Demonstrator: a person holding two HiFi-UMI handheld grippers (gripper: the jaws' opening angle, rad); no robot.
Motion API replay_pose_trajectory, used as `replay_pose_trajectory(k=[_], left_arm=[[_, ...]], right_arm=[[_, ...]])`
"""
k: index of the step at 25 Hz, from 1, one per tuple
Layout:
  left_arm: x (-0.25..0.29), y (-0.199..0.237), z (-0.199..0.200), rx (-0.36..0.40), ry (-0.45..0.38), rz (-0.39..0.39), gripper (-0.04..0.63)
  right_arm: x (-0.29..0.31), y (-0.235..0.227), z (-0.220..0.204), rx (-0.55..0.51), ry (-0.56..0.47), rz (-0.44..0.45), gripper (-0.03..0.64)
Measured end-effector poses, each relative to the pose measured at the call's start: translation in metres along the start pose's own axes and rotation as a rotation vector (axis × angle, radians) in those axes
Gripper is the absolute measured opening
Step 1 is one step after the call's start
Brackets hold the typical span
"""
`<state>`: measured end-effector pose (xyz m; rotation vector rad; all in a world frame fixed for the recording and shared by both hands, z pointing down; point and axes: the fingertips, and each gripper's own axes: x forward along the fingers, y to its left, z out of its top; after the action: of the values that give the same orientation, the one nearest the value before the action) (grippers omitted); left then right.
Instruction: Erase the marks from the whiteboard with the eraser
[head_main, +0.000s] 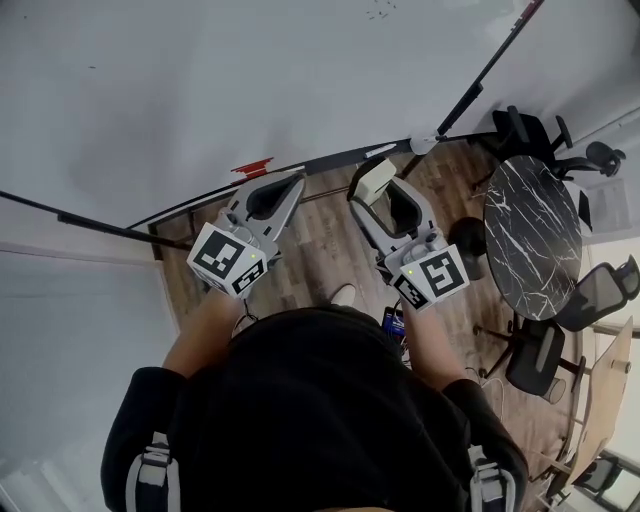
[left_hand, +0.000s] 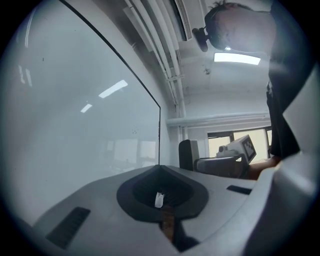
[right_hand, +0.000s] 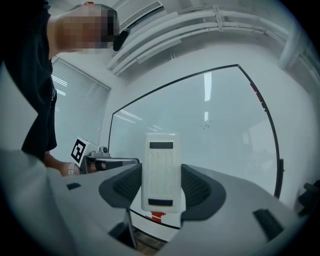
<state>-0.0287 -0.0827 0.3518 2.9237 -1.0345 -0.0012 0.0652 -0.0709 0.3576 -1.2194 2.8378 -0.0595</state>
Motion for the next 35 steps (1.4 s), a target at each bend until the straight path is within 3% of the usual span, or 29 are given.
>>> replay_pose_trajectory(k=[12, 18, 23, 35], left_arm=[[0.071, 0.028, 0.026, 0.042, 0.029, 0.100, 0.005], [0.095, 0.058, 0.046, 0.068, 0.014, 0.103, 0.005], [0.114, 0.095, 0.061, 0.062, 0.005, 0.052, 0.005], [0.137, 0.125, 0.073, 0.054, -0.049, -0.143, 0.005]], right_arm=[[0.035, -0.082, 0.025, -0.054, 0.004, 0.030, 0.242], [0.069, -0.109, 0.052, -0.094, -0.033, -0.007, 0.244], [0.115, -0.129, 0.082, -0.125, -0.056, -0.067, 0.242], [0.178, -0.159, 0.130, -0.274, -0.088, -0.260, 0.242]])
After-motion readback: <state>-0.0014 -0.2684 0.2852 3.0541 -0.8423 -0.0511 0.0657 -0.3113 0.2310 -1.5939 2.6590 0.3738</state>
